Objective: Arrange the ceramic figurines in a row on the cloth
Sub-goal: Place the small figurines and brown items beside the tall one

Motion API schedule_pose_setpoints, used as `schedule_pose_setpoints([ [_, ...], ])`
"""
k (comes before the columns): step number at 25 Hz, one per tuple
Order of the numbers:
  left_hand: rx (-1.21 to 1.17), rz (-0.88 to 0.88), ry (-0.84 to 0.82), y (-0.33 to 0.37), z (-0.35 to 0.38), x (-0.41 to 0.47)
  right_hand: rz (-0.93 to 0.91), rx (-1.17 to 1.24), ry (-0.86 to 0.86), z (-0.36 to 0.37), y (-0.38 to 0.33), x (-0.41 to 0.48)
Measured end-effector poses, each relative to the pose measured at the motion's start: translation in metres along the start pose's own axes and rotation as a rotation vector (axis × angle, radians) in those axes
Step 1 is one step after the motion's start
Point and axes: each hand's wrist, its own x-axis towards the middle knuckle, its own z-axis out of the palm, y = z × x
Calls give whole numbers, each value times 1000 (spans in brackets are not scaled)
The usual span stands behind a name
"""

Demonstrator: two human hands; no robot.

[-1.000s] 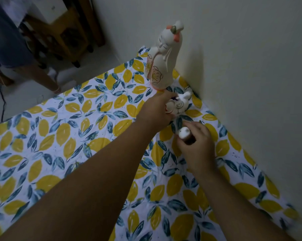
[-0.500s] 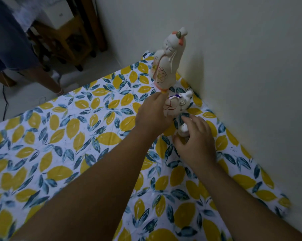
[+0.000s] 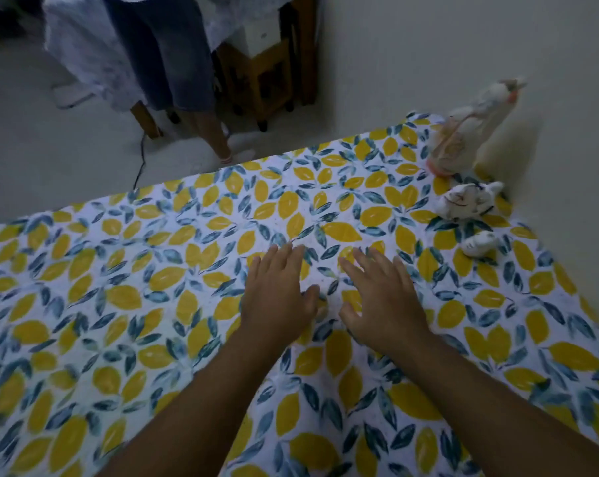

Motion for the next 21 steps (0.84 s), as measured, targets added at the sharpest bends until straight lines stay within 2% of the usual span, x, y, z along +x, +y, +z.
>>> schedule_pose_setpoints([
  [5, -41, -39, -112, -39, 16, -35, -54, 67, -189, 26, -53, 4],
  [7, -76, -42, -190, -45, 28, -38, -33, 186, -243, 39, -60, 5],
  [10, -17, -33, -188, -57, 43, -36, 12, 353, -166, 52, -60, 5],
  [15, -133, 8, -98, -62, 40, -34, 63, 432, -56, 48, -47, -2],
  [21, -328, 157, -152, 38, 37, 5, 329, 566, 197, 11, 32, -43],
])
